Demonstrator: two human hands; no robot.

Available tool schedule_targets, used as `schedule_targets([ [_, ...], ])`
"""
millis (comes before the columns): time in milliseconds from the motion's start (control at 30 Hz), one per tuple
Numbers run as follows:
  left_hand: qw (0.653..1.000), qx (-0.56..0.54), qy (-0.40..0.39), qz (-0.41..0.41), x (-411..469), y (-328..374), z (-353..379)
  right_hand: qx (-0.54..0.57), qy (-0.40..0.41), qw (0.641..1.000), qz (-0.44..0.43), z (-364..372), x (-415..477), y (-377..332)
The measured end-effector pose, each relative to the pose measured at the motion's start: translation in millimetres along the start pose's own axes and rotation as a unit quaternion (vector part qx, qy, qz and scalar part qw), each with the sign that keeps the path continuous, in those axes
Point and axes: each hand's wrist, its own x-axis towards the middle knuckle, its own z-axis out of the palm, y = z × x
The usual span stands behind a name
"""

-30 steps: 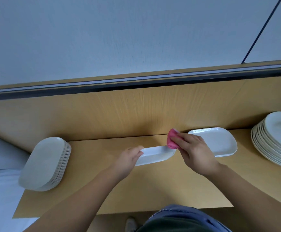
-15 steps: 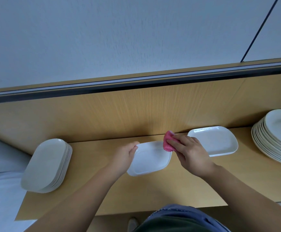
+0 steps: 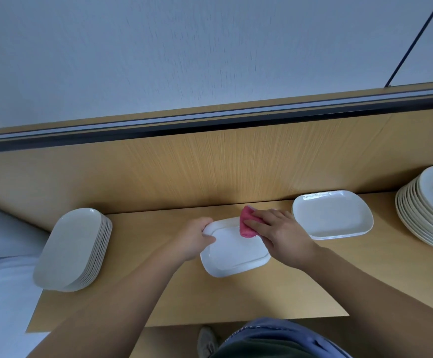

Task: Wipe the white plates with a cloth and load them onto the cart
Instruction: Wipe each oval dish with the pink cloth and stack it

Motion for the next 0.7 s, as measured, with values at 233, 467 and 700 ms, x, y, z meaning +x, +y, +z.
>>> schedule_targets([
  [233, 0.998, 0.033, 0.011, -0.058, 10, -1, 1, -0.012, -0.088, 0.994, -0.057, 21, 34, -12],
  [467, 0.999, 0.005, 0.009, -0.051, 14, -7, 4, 0.006, -0.236, 0.971, -0.043, 42, 56, -33],
  [700, 0.998, 0.018, 0.016, -0.055, 13, -10, 9, 0.009, -0.261, 0.964, -0.047, 53, 57, -32],
])
